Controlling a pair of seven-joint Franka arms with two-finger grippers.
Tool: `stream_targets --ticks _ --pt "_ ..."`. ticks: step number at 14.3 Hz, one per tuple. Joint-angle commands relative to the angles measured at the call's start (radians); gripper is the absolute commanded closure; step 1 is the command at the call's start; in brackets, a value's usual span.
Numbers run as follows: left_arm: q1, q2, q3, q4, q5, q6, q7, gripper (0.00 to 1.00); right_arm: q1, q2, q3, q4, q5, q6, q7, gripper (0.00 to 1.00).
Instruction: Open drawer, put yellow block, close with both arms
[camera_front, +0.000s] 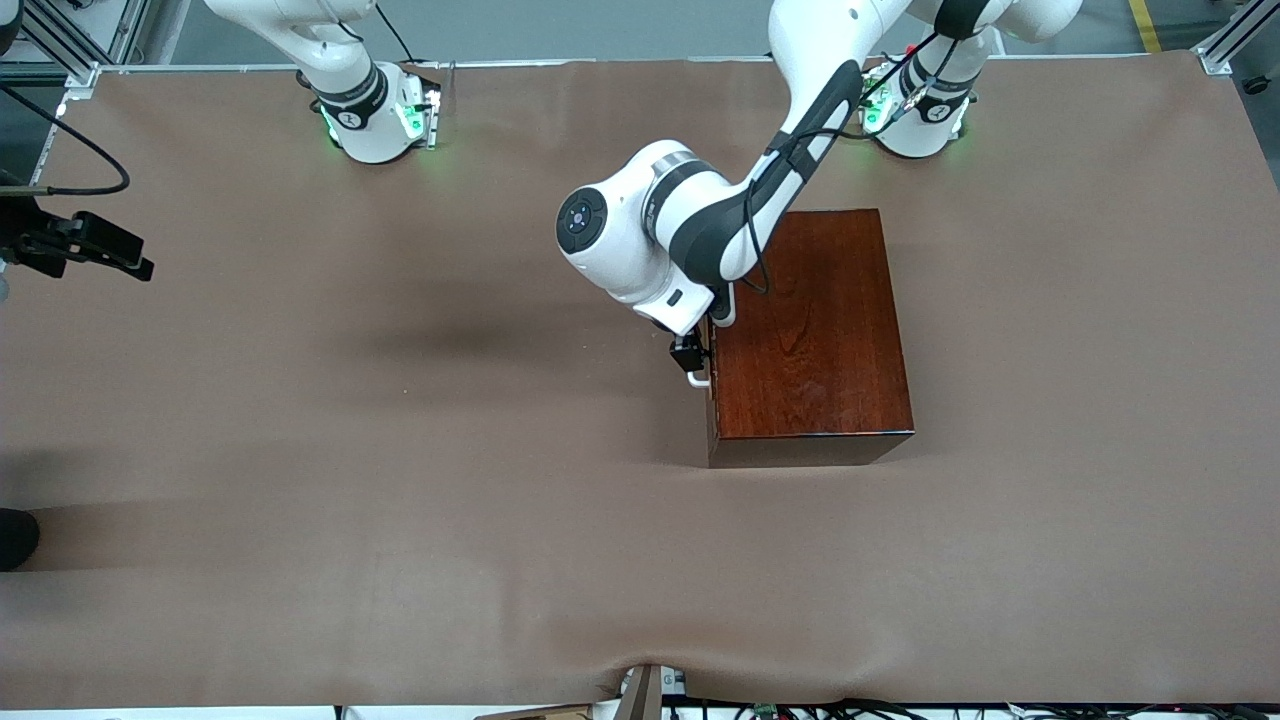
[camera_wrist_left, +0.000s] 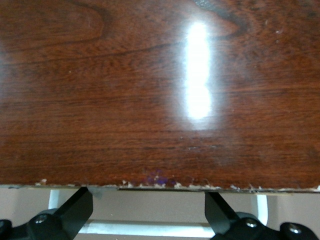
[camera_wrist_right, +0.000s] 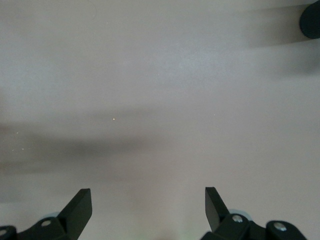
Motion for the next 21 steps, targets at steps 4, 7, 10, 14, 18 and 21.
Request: stream_targets --ticks 4,7,10,14,18,21 --pt "-0.022 -0.020 0.011 -0.015 0.037 -0.076 -0.023 0.00 0.011 -0.019 -0.009 -0.011 -0.003 -0.006 0.010 0.00" --pt "-0.042 -0.024 0.005 0.014 0.031 -0.072 -0.021 0.00 0.010 -0.023 -0.009 -0.011 -0.003 -0.006 0.010 0.00" --pt "-0.058 -0.052 0.005 0.091 0.034 -0.056 -0.010 0.00 0.010 -0.023 -0.009 -0.011 -0.003 -0.006 0.010 0.00" --pt "0.009 -0.162 0.028 0.086 0.033 -0.036 0.097 0.00 0.010 -0.023 -0.009 -0.011 -0.003 -0.004 0.010 0.00" --pt "0.201 -0.220 0.028 0.080 0.010 -0.008 0.253 0.00 0.010 -0.023 -0.009 -0.011 -0.003 -0.004 0.012 0.00" --pt "0.387 -0.259 0.027 0.074 -0.071 0.033 0.461 0.00 0.010 -0.023 -0.009 -0.011 -0.003 -0.003 0.012 0.00"
